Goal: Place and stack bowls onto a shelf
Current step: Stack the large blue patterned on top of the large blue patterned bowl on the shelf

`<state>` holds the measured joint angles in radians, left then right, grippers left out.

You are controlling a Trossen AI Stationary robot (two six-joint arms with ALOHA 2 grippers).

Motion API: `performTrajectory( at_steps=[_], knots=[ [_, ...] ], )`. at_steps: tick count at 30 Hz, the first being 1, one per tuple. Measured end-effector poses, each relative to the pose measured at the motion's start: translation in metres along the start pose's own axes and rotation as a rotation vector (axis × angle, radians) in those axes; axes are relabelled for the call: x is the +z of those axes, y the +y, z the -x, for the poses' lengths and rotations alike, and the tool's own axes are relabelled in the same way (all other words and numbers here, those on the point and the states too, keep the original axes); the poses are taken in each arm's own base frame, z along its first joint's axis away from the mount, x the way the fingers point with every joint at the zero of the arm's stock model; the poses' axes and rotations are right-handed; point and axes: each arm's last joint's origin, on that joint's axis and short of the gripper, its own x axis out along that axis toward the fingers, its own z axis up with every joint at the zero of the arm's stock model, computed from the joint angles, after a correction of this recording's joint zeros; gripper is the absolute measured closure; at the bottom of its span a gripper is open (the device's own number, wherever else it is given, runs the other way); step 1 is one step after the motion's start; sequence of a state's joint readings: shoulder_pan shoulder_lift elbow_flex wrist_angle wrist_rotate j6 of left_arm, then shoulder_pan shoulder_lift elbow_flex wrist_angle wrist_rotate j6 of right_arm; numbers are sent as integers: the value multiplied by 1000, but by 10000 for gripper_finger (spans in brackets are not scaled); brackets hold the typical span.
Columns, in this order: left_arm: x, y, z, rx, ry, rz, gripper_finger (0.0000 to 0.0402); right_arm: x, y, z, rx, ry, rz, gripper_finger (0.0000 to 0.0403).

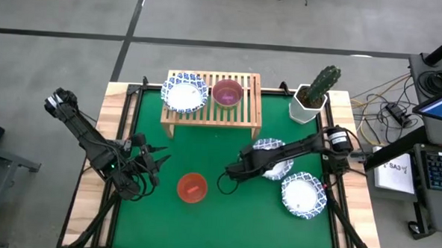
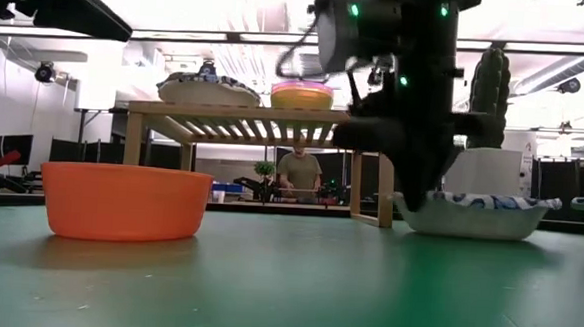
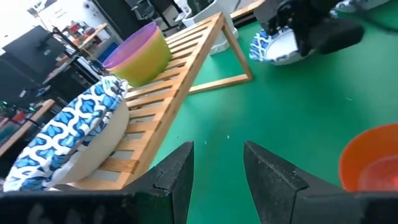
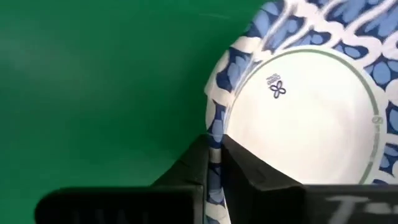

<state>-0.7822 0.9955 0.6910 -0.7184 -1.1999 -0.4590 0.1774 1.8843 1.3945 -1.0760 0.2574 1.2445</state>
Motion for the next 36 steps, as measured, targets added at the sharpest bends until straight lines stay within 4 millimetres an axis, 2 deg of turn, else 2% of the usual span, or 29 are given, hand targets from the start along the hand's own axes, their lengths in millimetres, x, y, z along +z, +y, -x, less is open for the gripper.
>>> performTrajectory(
  at_steps=[5,10,16,21,25,28,33,36],
  knots=[
    [5,1,3,-22,-6,-7,278,-1,15,28,124,40,144,391],
    [13,4,12,-12,-59,19,278,-2,35,77,323,2,377,393],
    [12,0,29,-85,-118,8,278,-4,45,148,514,-170,657,393],
    [12,1,41,-9,-219,7,278,6,44,197,611,-439,861,394],
    [13,4,46,60,-275,18,278,31,42,217,558,-714,980,394],
    [13,4,46,76,-283,18,278,64,39,224,512,-890,995,394],
    [13,4,46,80,-284,11,278,128,20,220,367,-1080,954,394],
    [13,4,46,80,-284,10,278,164,6,210,367,-1114,918,394]
  ],
)
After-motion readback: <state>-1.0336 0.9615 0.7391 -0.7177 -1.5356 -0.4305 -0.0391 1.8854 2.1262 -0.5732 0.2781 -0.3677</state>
